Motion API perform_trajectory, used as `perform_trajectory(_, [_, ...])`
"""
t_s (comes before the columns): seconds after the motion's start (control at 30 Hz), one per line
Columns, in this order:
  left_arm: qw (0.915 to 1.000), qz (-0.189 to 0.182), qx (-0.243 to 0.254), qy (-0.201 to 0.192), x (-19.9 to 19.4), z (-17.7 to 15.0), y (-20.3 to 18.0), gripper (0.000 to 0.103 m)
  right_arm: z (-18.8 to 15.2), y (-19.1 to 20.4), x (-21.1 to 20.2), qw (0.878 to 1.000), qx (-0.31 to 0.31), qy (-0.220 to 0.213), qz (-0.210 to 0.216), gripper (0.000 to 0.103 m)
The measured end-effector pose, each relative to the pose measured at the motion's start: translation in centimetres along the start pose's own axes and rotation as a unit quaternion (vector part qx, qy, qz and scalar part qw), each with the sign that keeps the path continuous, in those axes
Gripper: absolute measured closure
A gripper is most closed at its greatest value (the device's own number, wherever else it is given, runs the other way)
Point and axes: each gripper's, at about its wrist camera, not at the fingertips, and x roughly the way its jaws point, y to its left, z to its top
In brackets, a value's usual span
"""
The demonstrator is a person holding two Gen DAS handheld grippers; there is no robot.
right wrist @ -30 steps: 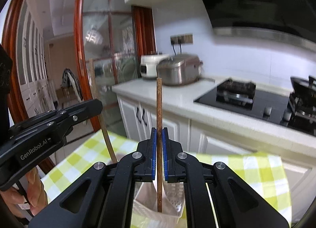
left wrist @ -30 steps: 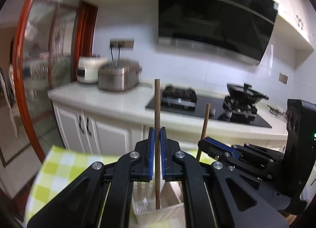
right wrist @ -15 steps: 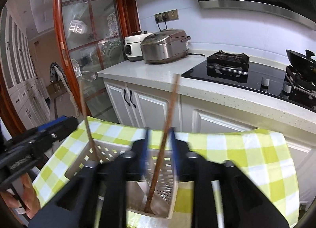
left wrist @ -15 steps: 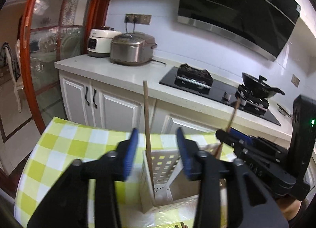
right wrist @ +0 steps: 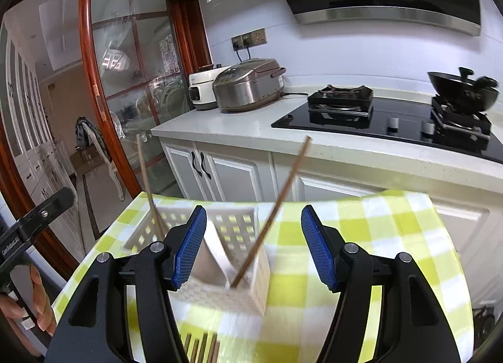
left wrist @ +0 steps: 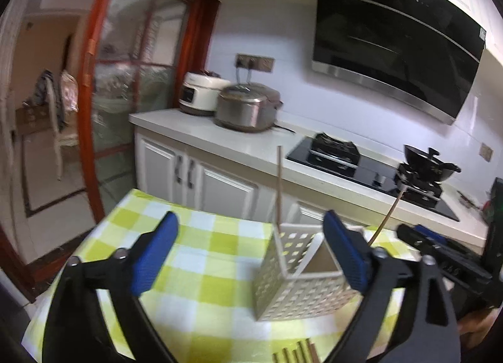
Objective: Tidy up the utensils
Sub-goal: 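Lower the chopsticks into the caddy and open both tools, then move both open tools back down to the loose chopsticks on the cloth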
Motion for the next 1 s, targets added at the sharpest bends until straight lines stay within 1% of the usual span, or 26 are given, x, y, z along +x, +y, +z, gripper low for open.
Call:
perform_trajectory(0.03, [1.0,0.008,0.004,-0.005,-0.8,-0.6,0.1,0.006,-0.6,-0.1,-0.7,1.0,0.002,0.0,-0.001,0.042])
perform_trajectory(0.1, [0.9997,0.016,0.013,-0.01,-2.4,-1.9,0.2,0.005,-1.8,-0.2,-2.0,1.0,0.007,0.002,0.001,0.042])
perform_trajectory(0.2, [0.9993,0.023,0.03,0.0,-4.2,-4.2,0.3,0.005,-3.9,-0.3,-3.5,1.0,0.019,0.011,0.005,0.042])
perform_trajectory(0.27, [0.9992,0.025,0.029,0.007,-5.2,-5.6,0.5,0.005,-5.2,-0.2,-4.2,1.0,0.021,0.016,0.006,0.042])
perform_trajectory(0.33, [0.9995,0.015,0.023,0.018,-6.2,-7.3,0.7,0.005,-6.4,0.1,-4.8,0.999,0.021,0.023,0.006,0.042])
perform_trajectory(0.47, [0.9987,0.016,0.031,0.037,-7.2,-9.8,0.6,0.005,-8.7,0.7,-4.9,0.999,0.018,0.045,0.008,0.042])
perform_trajectory(0.6, [0.9971,0.013,0.042,0.062,-7.2,-12.2,0.5,0.005,-11.4,1.7,-4.1,0.997,0.006,0.08,0.009,0.044])
perform_trajectory(0.7, [0.9956,0.01,0.046,0.081,-7.0,-13.7,0.5,0.005,-13.3,2.5,-3.0,0.994,-0.008,0.107,0.006,0.056])
perform_trajectory(0.77, [0.994,0.009,0.056,0.093,-6.7,-14.6,0.4,0.005,-14.3,3.1,-2.1,0.992,-0.016,0.127,0.005,0.068])
perform_trajectory(0.87, [0.9924,0.015,0.069,0.101,-6.4,-15.4,0.5,0.005,-15.5,3.8,-1.0,0.988,-0.027,0.149,0.007,0.079])
perform_trajectory(1.0, [0.9915,0.015,0.064,0.112,-6.0,-16.0,0.9,0.005,-16.2,4.6,-0.2,0.986,-0.035,0.163,0.015,0.086])
